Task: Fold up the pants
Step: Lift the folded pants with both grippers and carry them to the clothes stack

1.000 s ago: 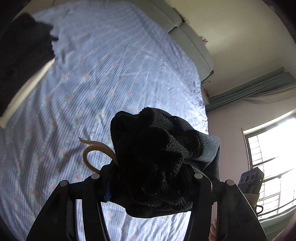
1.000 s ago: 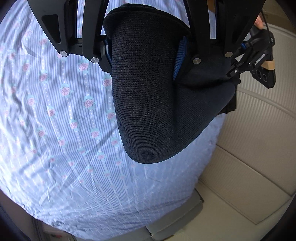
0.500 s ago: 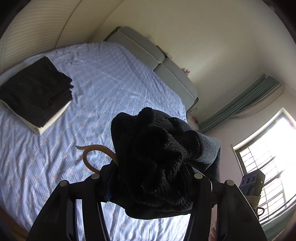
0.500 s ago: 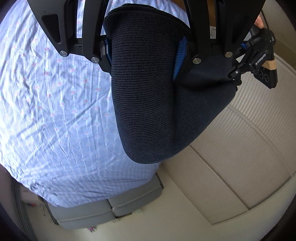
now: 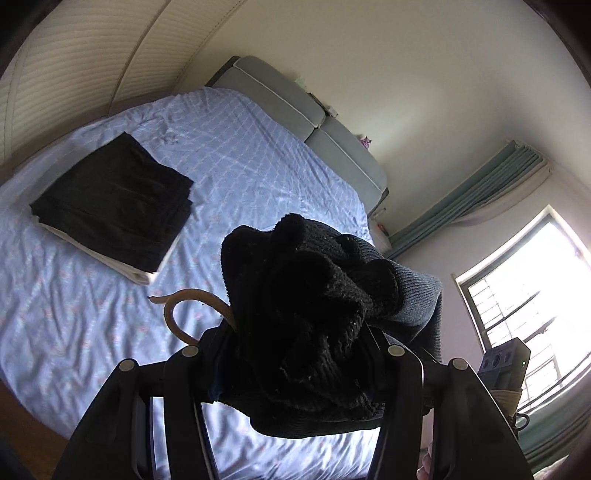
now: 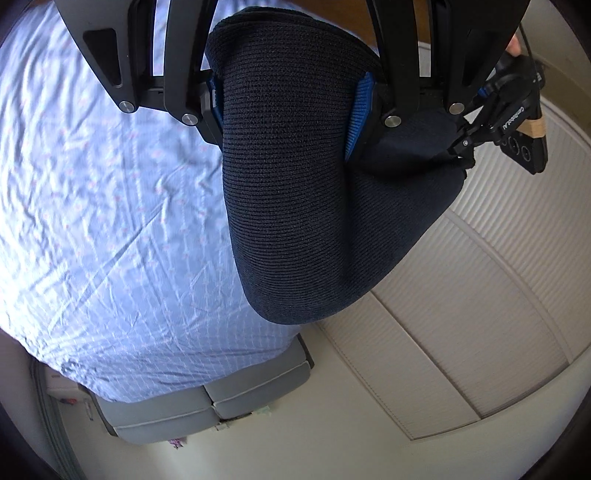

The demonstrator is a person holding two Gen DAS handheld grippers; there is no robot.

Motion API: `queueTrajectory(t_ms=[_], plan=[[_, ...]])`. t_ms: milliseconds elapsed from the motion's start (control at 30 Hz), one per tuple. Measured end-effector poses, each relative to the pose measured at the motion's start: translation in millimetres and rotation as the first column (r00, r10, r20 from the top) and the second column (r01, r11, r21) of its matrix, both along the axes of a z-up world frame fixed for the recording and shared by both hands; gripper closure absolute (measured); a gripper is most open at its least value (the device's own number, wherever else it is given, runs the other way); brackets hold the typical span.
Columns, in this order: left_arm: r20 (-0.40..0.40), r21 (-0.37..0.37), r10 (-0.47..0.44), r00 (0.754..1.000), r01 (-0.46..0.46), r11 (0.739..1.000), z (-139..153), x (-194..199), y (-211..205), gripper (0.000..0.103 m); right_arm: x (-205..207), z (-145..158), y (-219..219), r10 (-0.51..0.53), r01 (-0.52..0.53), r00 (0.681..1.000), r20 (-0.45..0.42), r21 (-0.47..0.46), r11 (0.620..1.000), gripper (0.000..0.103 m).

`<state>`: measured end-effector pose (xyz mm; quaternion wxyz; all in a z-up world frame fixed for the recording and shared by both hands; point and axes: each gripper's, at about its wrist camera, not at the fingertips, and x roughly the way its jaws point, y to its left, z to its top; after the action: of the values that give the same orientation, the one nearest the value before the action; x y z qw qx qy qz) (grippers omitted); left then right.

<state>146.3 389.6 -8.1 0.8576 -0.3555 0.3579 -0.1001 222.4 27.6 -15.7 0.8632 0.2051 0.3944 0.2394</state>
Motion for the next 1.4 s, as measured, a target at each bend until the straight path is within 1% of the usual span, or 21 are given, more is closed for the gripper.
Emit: queueTrajectory(t_ms=[133, 267, 367, 400, 467, 500, 567, 667, 700, 733, 800, 867, 1067, 1267, 1333, 1400], plan=[[-0.043, -0.017, 0.015, 0.999, -0.016, 1.000, -7.4, -14.7, 39.4, 0.050, -15.5, -6.2, 42.5, 0.006, -0.005, 0.999, -0.035, 0.012, 1.000, 0.049], [-0.056, -0.040, 0.054, 0.997, -0.056, 0.998, -11.5, -31.0, 66.2, 0.050, -9.0, -6.4, 73.7, 0.048, -0.049, 0.997, -0.053, -0.014, 0.999, 0.049], [-0.073, -0.028, 0.101, 0.992, -0.104, 0.994, -10.2, -42.9, 80.1, 0.050, 5.7, -6.8, 94.0, 0.095, -0.096, 0.994, -0.053, -0.013, 0.995, 0.049], [-0.069, -0.013, 0.110, 0.992, -0.112, 0.994, -8.0, -45.6, 84.1, 0.050, 9.4, -9.0, 99.6, 0.111, -0.111, 0.992, -0.060, -0.005, 0.994, 0.049], [-0.062, 0.009, 0.126, 0.990, -0.126, 0.992, -5.1, -47.4, 94.9, 0.050, 22.6, -12.7, 107.8, 0.132, -0.131, 0.989, -0.072, 0.018, 0.991, 0.049], [-0.063, 0.007, 0.130, 0.989, -0.130, 0.991, -4.6, -44.9, 102.5, 0.050, 40.8, -17.9, 111.7, 0.139, -0.138, 0.987, -0.080, 0.027, 0.990, 0.049], [-0.057, 0.000, 0.128, 0.990, -0.128, 0.992, -4.9, -40.0, 116.2, 0.050, 36.6, -18.6, 127.6, 0.146, -0.144, 0.985, -0.091, 0.026, 0.989, 0.049], [-0.044, -0.017, 0.114, 0.992, -0.115, 0.993, -9.0, -28.0, 138.7, 0.050, 26.8, -17.0, 147.3, 0.149, -0.150, 0.986, -0.073, 0.002, 0.989, 0.049], [-0.045, -0.021, 0.106, 0.993, -0.107, 0.994, -11.1, -21.3, 148.4, 0.050, 31.4, -16.0, 154.9, 0.144, -0.144, 0.987, -0.069, -0.005, 0.990, 0.049], [-0.052, -0.025, 0.095, 0.994, -0.097, 0.995, -13.0, -14.7, 157.0, 0.050, 16.9, -17.0, 161.7, 0.140, -0.141, 0.988, -0.066, -0.009, 0.990, 0.049], [-0.079, -0.027, 0.069, 0.995, -0.071, 0.997, -17.1, 2.9, 179.0, 0.050, 26.0, -19.8, 181.9, 0.115, -0.116, 0.991, -0.075, -0.014, 0.993, 0.049], [-0.089, -0.017, 0.039, 0.995, -0.041, 0.999, -19.8, 18.0, 198.2, 0.050, 35.4, -21.9, 201.2, 0.089, -0.090, 0.991, -0.104, -0.009, 0.996, 0.049], [-0.133, -0.008, -0.037, 0.990, 0.037, 0.999, -44.3, 75.6, 256.6, 0.050, 59.8, -35.3, 252.5, 0.022, -0.023, 0.989, -0.147, -0.004, 1.000, 0.049], [-0.168, -0.015, -0.113, 0.979, 0.112, 0.994, -78.1, 156.8, 302.0, 0.050, 115.8, -63.1, 299.0, -0.012, 0.015, 0.978, -0.210, 0.011, 1.000, 0.049], [-0.176, -0.034, -0.134, 0.975, 0.130, 0.991, -95.1, 189.8, 314.8, 0.050, 141.1, -72.3, 312.4, -0.017, 0.018, 0.975, -0.223, 0.002, 1.000, 0.049], [-0.200, -0.068, -0.145, 0.969, 0.134, 0.989, -113.1, 218.2, 325.2, 0.050, 165.3, -81.8, 323.0, -0.030, 0.027, 0.970, -0.239, -0.013, 1.000, 0.049]])
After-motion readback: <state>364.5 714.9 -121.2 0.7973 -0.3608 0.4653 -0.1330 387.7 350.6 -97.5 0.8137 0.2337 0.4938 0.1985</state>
